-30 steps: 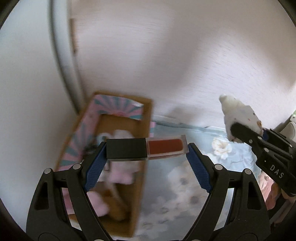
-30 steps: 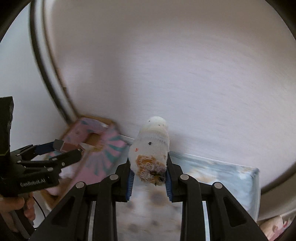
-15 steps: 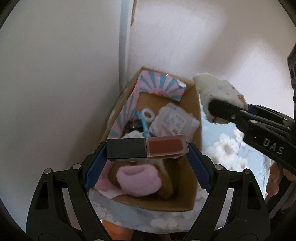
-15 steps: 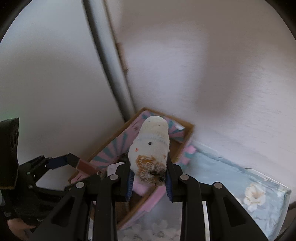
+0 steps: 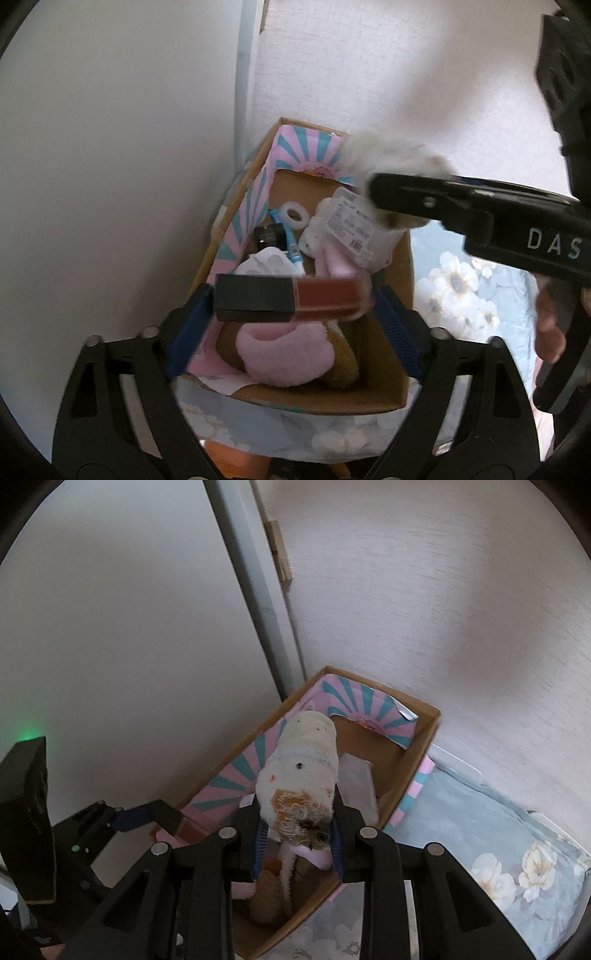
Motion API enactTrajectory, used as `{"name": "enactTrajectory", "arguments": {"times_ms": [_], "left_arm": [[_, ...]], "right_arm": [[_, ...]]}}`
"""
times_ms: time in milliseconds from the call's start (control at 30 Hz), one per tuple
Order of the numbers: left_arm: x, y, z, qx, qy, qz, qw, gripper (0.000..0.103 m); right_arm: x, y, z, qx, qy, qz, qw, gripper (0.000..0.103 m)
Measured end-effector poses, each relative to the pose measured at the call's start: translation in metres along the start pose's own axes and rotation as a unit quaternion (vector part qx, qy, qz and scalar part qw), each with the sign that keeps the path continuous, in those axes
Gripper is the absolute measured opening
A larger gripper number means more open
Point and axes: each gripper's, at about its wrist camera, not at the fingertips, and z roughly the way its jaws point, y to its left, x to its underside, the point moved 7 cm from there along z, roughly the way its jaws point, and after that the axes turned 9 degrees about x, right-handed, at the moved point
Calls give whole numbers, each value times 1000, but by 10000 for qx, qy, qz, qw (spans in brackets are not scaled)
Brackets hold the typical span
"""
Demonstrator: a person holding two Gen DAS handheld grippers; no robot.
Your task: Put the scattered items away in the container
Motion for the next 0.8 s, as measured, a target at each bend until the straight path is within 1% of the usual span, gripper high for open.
{"name": "enactTrajectory", "arguments": {"times_ms": [33,67,100,167,267,367,433,500,800], "left_arm": [[-1,0,-3,-51,-48,12,10000,103],[-2,0,-6,-75,-63,15,10000,103],[-2,-1,-8,-24,-59,10,10000,103],[-2,-1,-9,-12,-61,17,10000,103],[-1,-3,-13,-76,-73,65,9999,103],[0,-8,-18,-15,-73,58,10000,103],[-1,-10,-19,-73,-83,99,9999,103],[-3,-11,-22,-179,-142,163,9996,103],[-8,-12,-35,-261,-237,214,9991,103]], "right_arm": [[-3,2,5,-78,86,19,9999,39],[-5,5,8,-99,106,58,9999,51],[-7,6,6,-91,92,85,9999,60],[-12,4,1,-27,8,166,9999,65],[-14,3,-6,128,8,149,9998,65],[-10,7,-10,459,45,-59,9989,65],[-7,8,-12,590,70,-119,9982,65],[-4,10,-11,637,92,-118,9979,65],[3,18,-21,666,56,-149,9977,65]]}}
